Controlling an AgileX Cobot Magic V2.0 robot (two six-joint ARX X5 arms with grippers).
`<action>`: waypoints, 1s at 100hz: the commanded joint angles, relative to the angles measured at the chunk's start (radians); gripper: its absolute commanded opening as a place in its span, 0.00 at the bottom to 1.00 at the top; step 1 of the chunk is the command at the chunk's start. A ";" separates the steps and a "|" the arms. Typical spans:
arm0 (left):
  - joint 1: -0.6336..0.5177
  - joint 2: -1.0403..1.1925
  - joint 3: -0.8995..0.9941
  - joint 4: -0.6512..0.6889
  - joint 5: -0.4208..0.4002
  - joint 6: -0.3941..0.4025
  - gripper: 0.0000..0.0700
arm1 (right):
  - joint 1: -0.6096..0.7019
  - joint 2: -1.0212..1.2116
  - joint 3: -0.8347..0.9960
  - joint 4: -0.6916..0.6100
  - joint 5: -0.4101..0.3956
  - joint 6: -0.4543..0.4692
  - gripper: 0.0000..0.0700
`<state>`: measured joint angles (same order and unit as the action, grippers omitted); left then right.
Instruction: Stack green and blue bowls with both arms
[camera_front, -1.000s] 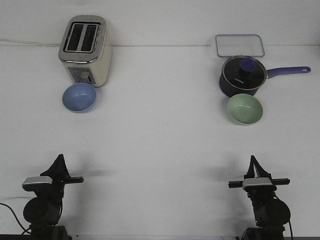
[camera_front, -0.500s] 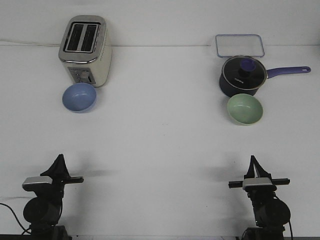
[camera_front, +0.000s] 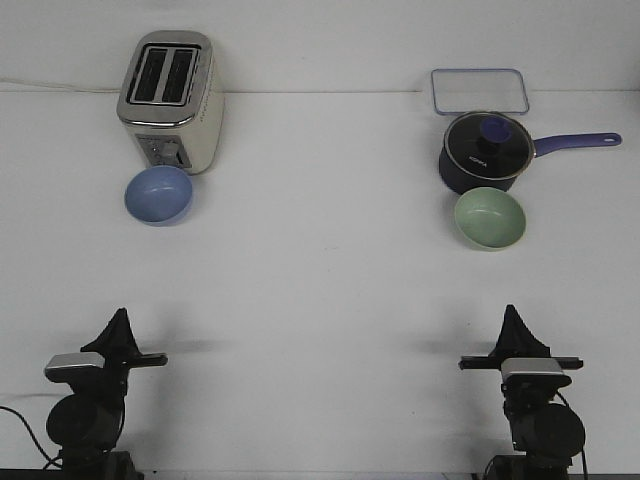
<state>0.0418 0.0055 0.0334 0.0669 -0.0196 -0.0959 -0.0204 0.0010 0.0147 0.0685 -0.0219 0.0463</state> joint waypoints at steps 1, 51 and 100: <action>0.002 -0.002 -0.019 0.012 0.005 -0.003 0.02 | 0.001 0.000 0.003 0.010 0.026 0.225 0.00; 0.002 -0.002 -0.019 0.012 0.005 -0.003 0.02 | 0.000 0.463 0.599 -0.315 0.202 0.212 0.01; 0.002 -0.002 -0.019 0.012 0.005 -0.003 0.02 | -0.053 1.245 1.157 -0.632 0.094 0.177 0.77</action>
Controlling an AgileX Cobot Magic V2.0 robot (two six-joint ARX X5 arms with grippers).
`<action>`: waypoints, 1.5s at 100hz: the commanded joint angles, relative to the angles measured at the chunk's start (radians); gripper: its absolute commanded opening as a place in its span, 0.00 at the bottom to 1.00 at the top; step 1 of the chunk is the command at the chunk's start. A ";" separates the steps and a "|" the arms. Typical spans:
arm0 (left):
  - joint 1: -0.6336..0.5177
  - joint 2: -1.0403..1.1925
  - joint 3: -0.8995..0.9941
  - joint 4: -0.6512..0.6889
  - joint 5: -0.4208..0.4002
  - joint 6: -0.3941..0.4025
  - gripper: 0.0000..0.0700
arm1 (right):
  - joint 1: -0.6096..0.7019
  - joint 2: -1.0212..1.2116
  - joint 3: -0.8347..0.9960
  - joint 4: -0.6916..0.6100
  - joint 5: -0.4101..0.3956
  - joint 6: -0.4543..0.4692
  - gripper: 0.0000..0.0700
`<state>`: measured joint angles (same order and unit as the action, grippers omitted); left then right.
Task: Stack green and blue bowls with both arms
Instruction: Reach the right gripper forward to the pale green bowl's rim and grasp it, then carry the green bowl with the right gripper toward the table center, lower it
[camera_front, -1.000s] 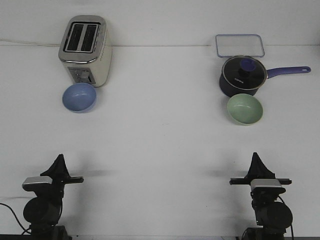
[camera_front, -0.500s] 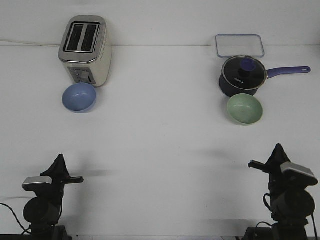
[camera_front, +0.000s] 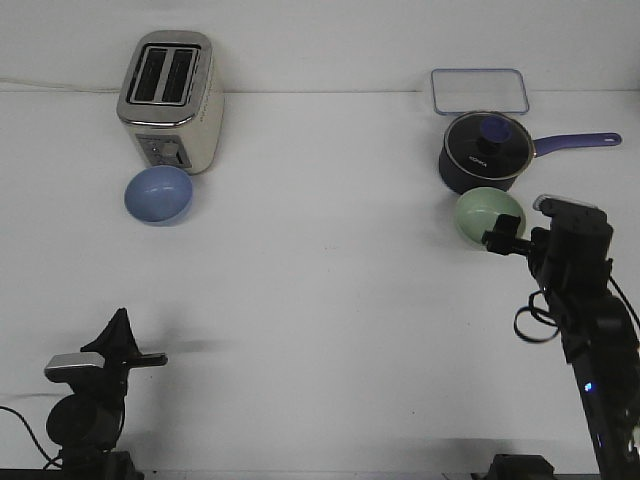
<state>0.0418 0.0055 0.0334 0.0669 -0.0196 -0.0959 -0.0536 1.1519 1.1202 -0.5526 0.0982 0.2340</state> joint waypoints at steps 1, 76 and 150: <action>0.002 -0.002 -0.019 0.012 0.005 -0.003 0.02 | -0.024 0.109 0.060 -0.014 -0.032 -0.011 0.77; 0.002 -0.002 -0.019 0.013 0.005 -0.003 0.02 | -0.171 0.727 0.303 -0.021 -0.192 -0.022 0.77; 0.002 -0.002 -0.019 0.013 0.005 -0.003 0.02 | -0.184 0.504 0.355 -0.182 -0.340 -0.095 0.00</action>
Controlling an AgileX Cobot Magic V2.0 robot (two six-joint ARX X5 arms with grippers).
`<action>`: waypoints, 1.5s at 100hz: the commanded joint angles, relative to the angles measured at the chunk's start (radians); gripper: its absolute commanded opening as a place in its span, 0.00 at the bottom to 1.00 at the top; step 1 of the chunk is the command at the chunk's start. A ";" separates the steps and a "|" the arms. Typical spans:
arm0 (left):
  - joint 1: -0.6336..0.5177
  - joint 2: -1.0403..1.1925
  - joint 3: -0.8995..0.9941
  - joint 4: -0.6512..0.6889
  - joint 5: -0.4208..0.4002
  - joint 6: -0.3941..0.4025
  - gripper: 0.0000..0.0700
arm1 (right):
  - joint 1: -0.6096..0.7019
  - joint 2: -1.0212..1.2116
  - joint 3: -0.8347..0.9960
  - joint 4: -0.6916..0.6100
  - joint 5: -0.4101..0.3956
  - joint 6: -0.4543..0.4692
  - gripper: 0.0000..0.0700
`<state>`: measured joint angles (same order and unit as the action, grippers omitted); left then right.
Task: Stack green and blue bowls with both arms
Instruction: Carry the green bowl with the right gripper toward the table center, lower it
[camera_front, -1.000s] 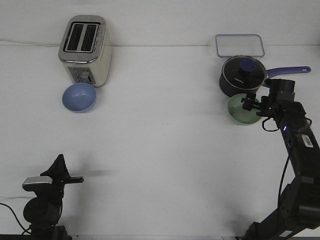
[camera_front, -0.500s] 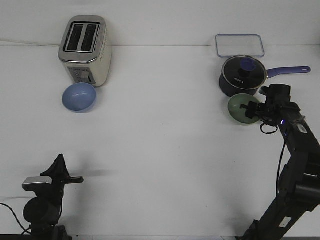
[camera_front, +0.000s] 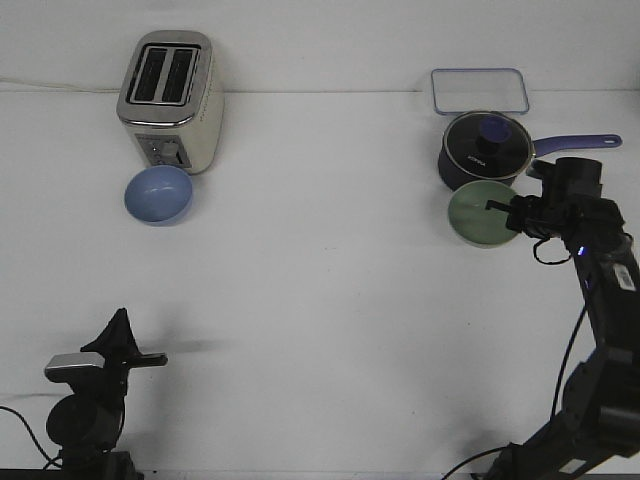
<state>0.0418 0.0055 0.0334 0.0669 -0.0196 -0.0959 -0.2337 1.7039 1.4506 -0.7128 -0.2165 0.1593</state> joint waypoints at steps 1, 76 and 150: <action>0.002 -0.002 -0.019 0.013 0.005 -0.003 0.02 | -0.004 -0.056 0.024 -0.026 -0.029 -0.021 0.00; 0.002 -0.002 -0.019 0.013 0.005 -0.003 0.02 | 0.479 -0.496 -0.420 0.004 -0.169 0.146 0.00; 0.002 -0.002 -0.019 0.013 0.005 -0.003 0.02 | 0.817 -0.242 -0.496 0.126 -0.067 0.230 0.00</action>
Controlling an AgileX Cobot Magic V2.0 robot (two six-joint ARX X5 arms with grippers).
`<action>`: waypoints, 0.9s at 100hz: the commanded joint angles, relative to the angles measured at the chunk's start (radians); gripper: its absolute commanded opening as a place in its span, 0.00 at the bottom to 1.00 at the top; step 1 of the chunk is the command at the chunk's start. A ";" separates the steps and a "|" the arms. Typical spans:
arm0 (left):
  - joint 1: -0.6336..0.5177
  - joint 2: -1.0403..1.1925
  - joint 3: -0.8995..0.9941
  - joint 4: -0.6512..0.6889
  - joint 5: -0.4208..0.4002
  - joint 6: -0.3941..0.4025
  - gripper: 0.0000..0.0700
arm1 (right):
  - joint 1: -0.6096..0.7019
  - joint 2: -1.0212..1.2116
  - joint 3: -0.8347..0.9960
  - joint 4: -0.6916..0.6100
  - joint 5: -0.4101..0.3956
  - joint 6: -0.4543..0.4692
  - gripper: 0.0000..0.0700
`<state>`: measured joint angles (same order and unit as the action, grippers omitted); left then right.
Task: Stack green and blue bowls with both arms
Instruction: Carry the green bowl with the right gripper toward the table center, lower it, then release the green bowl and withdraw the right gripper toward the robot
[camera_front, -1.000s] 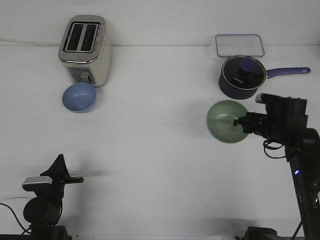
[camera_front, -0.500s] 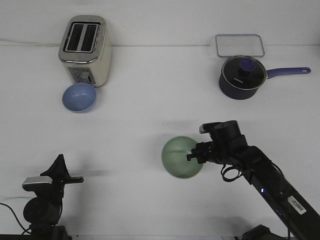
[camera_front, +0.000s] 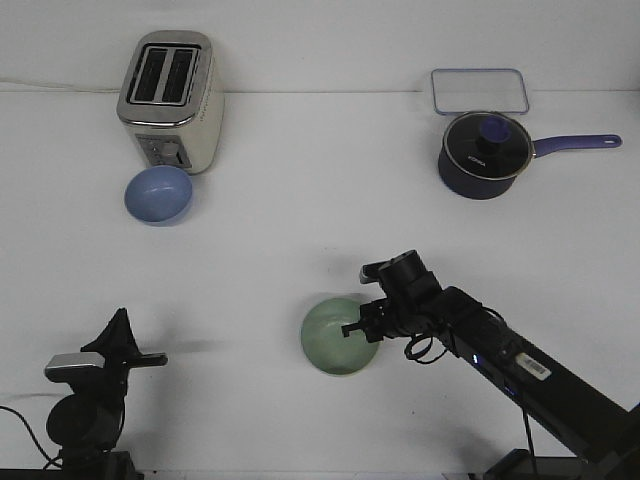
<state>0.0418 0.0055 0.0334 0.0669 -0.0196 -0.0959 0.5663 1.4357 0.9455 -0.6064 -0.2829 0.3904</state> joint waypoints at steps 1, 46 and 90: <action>0.002 -0.002 -0.019 0.012 0.005 -0.003 0.02 | 0.018 0.029 0.009 0.021 0.000 -0.002 0.00; 0.002 -0.002 -0.019 0.012 0.005 -0.003 0.02 | 0.003 0.014 0.016 0.016 -0.005 -0.076 0.61; 0.002 -0.002 -0.019 0.014 0.005 -0.003 0.02 | -0.266 -0.372 0.049 0.095 0.062 -0.192 0.70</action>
<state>0.0418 0.0051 0.0334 0.0669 -0.0196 -0.0959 0.3393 1.0962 0.9764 -0.5247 -0.2367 0.2638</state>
